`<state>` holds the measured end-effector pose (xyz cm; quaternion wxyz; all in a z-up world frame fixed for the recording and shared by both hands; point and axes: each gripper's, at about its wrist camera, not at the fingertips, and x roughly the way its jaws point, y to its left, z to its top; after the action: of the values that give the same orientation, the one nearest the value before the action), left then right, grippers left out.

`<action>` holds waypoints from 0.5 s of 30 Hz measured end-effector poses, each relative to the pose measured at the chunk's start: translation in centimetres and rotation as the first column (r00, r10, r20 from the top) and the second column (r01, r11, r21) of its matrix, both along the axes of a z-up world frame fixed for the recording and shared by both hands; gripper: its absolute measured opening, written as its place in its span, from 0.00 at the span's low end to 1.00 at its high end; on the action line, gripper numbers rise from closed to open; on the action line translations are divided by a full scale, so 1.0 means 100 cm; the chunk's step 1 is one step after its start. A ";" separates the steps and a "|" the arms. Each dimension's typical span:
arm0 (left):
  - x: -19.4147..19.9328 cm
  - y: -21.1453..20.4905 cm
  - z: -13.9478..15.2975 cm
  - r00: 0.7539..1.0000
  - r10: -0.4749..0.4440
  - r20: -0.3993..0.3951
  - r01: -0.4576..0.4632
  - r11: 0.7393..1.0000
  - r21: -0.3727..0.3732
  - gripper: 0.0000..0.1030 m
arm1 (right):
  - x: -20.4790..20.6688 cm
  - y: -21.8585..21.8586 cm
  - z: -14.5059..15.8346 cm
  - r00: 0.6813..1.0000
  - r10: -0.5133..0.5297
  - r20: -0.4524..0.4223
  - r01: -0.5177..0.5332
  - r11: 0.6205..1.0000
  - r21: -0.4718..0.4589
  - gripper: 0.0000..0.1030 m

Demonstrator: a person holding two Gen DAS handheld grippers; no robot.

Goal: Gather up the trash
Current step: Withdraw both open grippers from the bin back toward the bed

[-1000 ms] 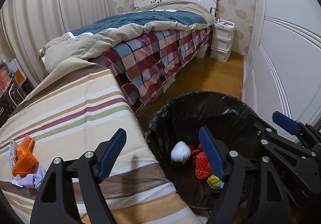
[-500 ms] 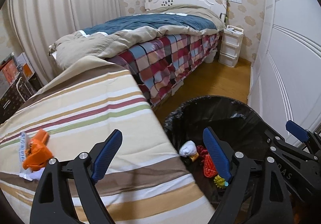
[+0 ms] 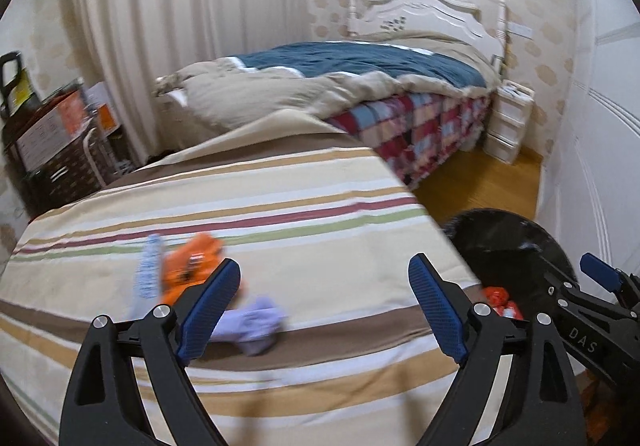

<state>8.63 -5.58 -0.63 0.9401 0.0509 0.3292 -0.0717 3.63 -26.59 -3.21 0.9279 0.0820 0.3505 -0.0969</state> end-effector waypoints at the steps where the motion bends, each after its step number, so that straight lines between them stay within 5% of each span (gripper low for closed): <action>1: -0.002 0.011 0.001 1.000 0.021 0.002 -0.021 1.000 0.003 0.84 | 0.001 0.007 0.000 1.000 0.015 0.000 -0.015 1.000 0.003 0.81; 15: -0.020 0.135 -0.015 0.966 0.258 -0.034 -0.256 0.966 0.036 0.84 | 0.014 0.134 -0.006 0.953 0.299 -0.045 -0.298 0.954 0.023 0.82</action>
<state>6.68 7.89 -2.11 0.9341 0.0210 0.3521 0.0549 5.07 -13.24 -3.76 0.9226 0.0333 0.3816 0.0455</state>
